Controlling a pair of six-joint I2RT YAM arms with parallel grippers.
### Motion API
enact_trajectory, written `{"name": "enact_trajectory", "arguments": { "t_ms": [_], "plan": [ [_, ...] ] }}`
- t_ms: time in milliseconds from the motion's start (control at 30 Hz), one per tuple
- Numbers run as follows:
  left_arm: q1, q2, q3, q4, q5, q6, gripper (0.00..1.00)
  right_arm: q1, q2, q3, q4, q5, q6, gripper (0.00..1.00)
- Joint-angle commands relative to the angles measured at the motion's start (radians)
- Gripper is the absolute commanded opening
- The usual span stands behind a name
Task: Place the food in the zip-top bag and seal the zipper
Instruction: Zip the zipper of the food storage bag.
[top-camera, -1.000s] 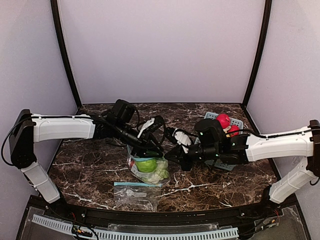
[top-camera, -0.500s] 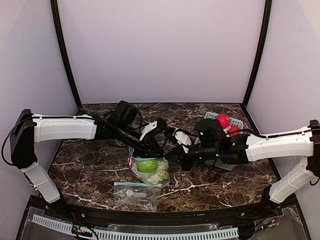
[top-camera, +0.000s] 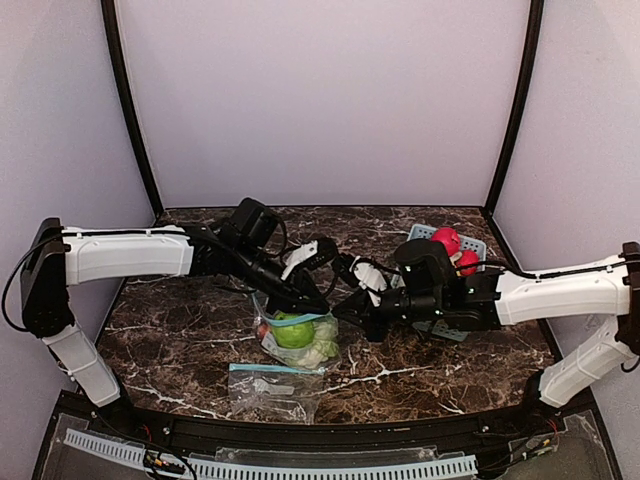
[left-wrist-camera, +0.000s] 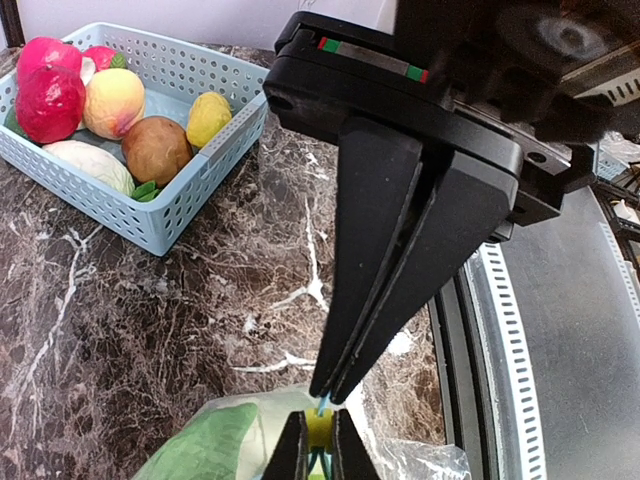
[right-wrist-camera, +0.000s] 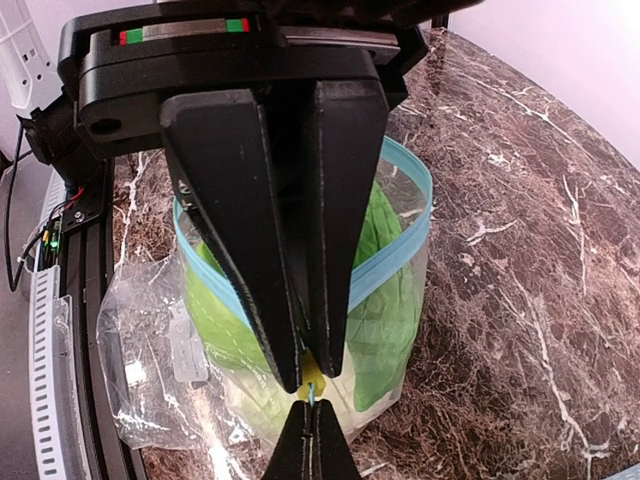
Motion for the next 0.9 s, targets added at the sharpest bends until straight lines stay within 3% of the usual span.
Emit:
{"name": "enact_trajectory", "arguments": {
  "t_ms": [0,367,867],
  "plan": [
    [-0.023,-0.025,0.055,-0.105,-0.023,0.045,0.01,-0.009,-0.045,-0.012,0.065,0.054,0.023,0.0],
    [-0.027,-0.042,0.127,-0.253,-0.152,0.125,0.01,-0.011,-0.104,-0.049,0.058,0.15,-0.005,0.0],
    [-0.026,-0.041,0.12,-0.284,-0.207,0.139,0.01,-0.018,-0.154,-0.085,0.047,0.259,0.007,0.0]
  ]
}}
